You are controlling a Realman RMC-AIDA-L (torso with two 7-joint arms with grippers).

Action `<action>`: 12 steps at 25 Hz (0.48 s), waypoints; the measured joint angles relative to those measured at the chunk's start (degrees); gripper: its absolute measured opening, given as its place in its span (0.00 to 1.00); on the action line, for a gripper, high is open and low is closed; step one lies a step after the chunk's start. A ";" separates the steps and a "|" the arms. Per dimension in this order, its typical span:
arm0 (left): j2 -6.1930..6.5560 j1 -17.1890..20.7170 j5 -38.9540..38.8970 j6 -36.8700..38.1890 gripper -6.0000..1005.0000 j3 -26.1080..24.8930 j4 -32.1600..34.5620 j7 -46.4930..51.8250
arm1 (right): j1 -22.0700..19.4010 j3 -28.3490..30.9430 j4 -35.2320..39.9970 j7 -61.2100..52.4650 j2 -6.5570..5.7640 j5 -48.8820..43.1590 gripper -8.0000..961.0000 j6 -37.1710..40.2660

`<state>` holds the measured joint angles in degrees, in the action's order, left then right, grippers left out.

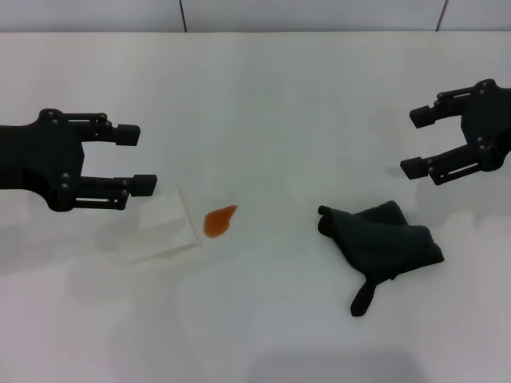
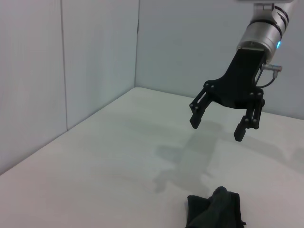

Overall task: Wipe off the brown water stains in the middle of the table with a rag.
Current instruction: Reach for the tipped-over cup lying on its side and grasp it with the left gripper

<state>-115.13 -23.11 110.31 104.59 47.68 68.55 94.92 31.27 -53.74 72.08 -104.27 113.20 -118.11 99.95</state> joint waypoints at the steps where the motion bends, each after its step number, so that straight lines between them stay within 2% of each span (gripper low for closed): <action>1: 0.00 0.00 0.01 0.00 0.75 0.01 0.00 0.00 | 0.01 -0.02 -0.03 0.01 0.00 0.00 0.87 -0.08; 12: 0.00 0.03 0.16 -0.07 0.75 -0.17 0.00 0.32 | 0.00 -0.25 -0.03 0.05 0.19 -0.02 0.87 -0.48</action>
<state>-115.13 -23.08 110.46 104.51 47.52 68.55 95.24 31.27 -53.99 72.05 -104.22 113.40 -118.12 99.47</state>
